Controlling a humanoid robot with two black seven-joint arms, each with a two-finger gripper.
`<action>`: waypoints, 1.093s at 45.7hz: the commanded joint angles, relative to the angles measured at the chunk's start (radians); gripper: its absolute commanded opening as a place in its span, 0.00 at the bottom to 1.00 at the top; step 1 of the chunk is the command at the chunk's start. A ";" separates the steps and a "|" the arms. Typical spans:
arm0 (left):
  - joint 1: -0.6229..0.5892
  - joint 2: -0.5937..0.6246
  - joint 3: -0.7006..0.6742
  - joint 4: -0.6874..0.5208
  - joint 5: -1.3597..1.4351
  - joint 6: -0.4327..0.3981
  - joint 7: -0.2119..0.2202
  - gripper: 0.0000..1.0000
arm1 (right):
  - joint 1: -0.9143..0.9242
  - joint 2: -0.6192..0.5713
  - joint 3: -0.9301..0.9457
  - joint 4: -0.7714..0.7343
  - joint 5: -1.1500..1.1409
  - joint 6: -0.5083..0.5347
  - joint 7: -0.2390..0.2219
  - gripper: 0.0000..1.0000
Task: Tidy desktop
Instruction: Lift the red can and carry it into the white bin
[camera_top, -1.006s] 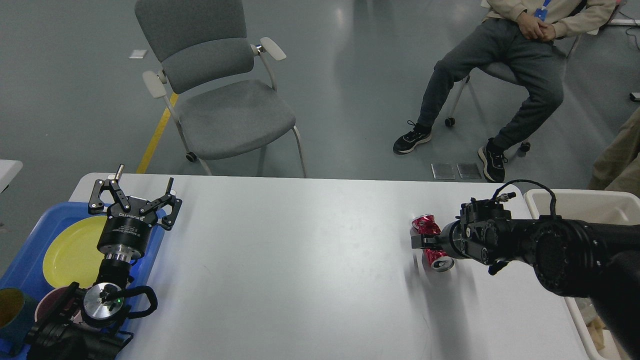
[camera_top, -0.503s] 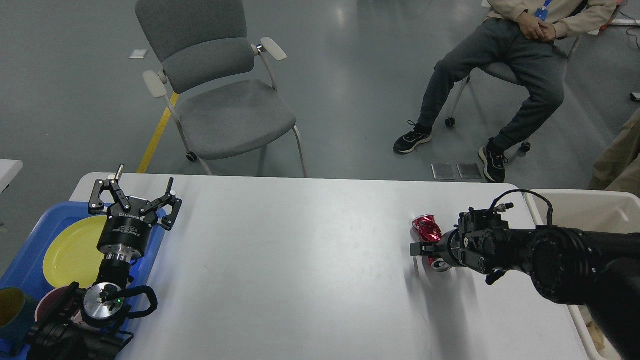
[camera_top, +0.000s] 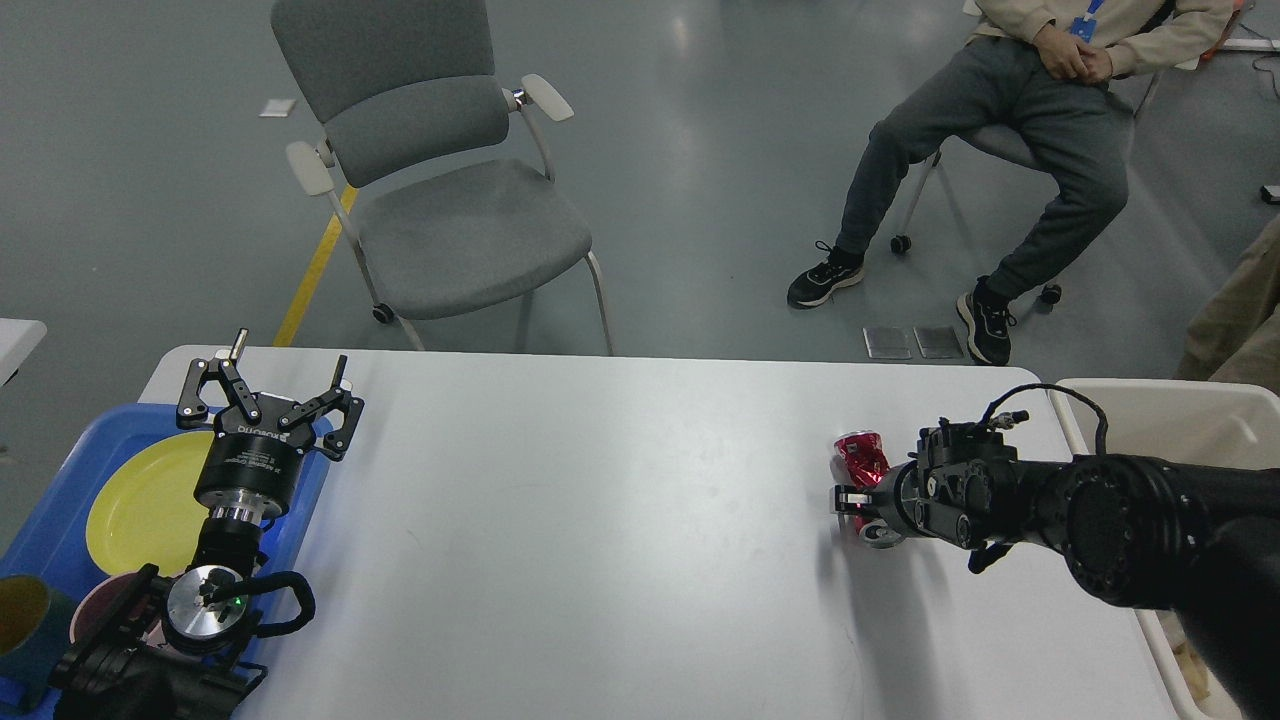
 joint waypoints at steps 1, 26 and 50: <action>0.000 0.000 0.000 0.000 0.000 0.000 0.000 0.96 | 0.009 -0.003 0.026 0.015 0.017 0.008 -0.004 0.19; 0.000 0.000 0.000 0.000 0.000 0.000 0.000 0.96 | 0.374 -0.188 0.020 0.464 0.179 0.014 -0.007 0.00; 0.000 0.001 0.001 0.000 0.000 0.000 0.000 0.96 | 0.927 -0.287 -0.187 1.053 0.272 0.200 -0.012 0.00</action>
